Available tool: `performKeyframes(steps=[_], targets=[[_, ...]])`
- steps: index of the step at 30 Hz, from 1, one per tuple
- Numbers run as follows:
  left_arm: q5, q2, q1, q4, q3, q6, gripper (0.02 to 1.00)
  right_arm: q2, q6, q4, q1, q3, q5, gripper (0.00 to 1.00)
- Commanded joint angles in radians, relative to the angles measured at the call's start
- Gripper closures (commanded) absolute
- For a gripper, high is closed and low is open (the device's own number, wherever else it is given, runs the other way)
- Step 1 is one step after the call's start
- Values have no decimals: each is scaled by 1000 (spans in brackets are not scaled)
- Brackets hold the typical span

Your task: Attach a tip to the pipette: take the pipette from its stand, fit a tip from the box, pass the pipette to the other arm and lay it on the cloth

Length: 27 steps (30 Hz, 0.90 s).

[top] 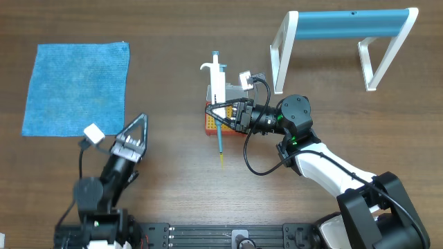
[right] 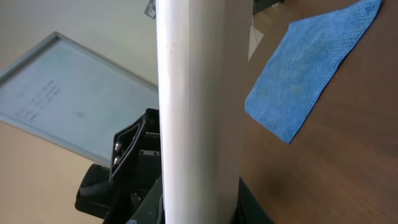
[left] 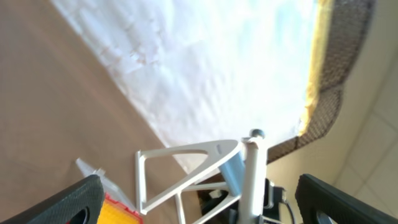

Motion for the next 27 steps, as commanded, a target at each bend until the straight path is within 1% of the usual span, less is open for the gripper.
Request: performKeyframes(steps=[1,3,4,7,8,10,12,14,19,25,27], targets=[[272,386,-1,38,283,100,23,-11,-20,13,2,12,-11,923],[429,535,-2,38,408,138,23,-11,-27,13,2,12,-13,921],[548,625,-2,38,488,163,23,-11,-32,13,2,12,-14,921],[837,836,-3,38,658,190,23,-11,-43,13,2,12,-13,921],[896,887,-3,38,697,190,23,-11,-44,13,2,12,-13,921],[975,980,-17,49,761,190,23,-11,-54,13,2,12,-13,921],[1003,1035,-46,107,793,189,23,-11,-54,13,2,12,-13,919],[986,1070,-85,153,808,182,23,-11,-54,13,2,12,-13,919],[846,1089,-184,173,811,187,23,-11,-54,13,2,12,-13,921],[759,1089,-254,175,811,232,23,-11,-53,13,3,12,-18,921],[734,1089,-257,175,811,232,23,-11,-53,24,3,12,-41,921]])
